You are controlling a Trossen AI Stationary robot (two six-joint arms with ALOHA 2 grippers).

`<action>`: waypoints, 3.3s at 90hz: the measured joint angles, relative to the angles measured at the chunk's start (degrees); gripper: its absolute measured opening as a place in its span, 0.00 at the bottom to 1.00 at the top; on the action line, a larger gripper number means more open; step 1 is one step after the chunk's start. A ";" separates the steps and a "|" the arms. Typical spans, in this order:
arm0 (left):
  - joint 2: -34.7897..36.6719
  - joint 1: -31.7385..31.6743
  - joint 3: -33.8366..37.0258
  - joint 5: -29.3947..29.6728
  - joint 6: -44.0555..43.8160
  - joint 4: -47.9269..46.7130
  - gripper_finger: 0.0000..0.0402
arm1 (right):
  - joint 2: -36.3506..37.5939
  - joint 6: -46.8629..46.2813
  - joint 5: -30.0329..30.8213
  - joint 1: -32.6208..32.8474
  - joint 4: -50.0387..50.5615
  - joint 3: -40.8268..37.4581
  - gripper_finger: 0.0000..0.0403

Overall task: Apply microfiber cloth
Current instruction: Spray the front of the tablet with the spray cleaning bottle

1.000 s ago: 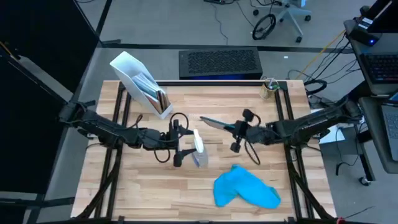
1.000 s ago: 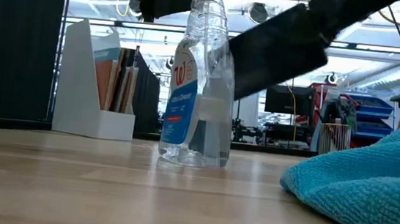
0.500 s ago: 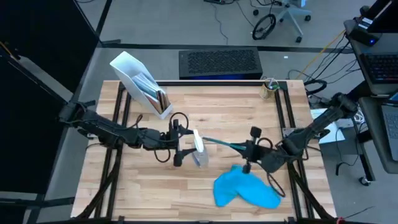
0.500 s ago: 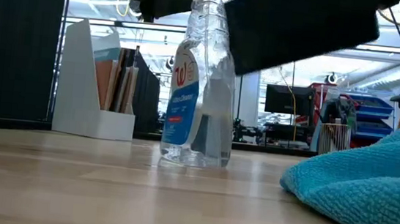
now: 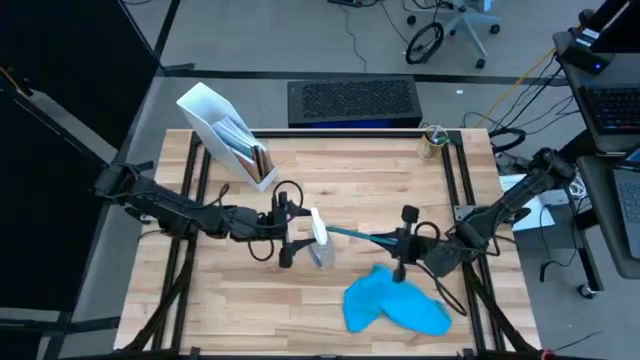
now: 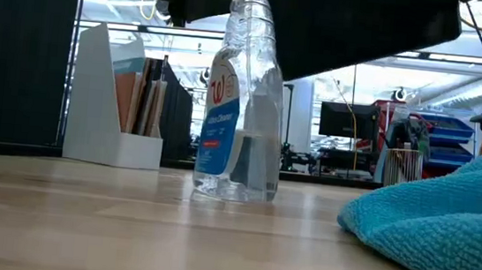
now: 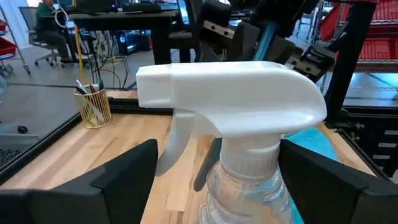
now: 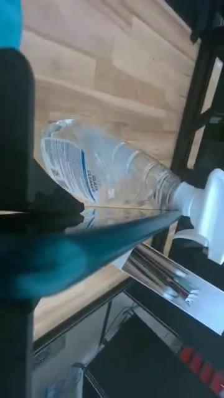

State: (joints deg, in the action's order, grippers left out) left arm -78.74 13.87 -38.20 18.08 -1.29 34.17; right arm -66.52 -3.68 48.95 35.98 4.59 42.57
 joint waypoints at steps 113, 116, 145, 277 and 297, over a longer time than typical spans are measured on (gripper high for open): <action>0.02 1.16 0.00 -0.23 -5.53 -0.07 0.77 | -1.45 -0.41 0.08 1.49 -0.73 -0.02 0.02; 0.02 1.26 0.00 -0.40 -5.69 -0.04 0.77 | -1.78 0.22 -0.28 1.05 -1.64 -0.02 0.02; -0.02 1.36 0.02 -1.04 -5.82 0.55 0.77 | -4.57 2.73 -2.10 -0.76 -7.11 -0.02 0.02; 0.00 1.14 0.02 -0.91 -9.41 -0.22 0.89 | -3.43 1.79 -1.39 -0.56 -6.59 -0.02 0.02; -0.02 1.16 0.04 1.39 -11.83 -0.16 0.89 | -5.31 0.98 -0.38 -0.68 -9.22 -0.02 0.02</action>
State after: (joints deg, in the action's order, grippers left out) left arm -78.76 15.03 -38.15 19.47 -13.12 34.02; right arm -71.83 -2.70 48.56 35.30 -4.63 42.54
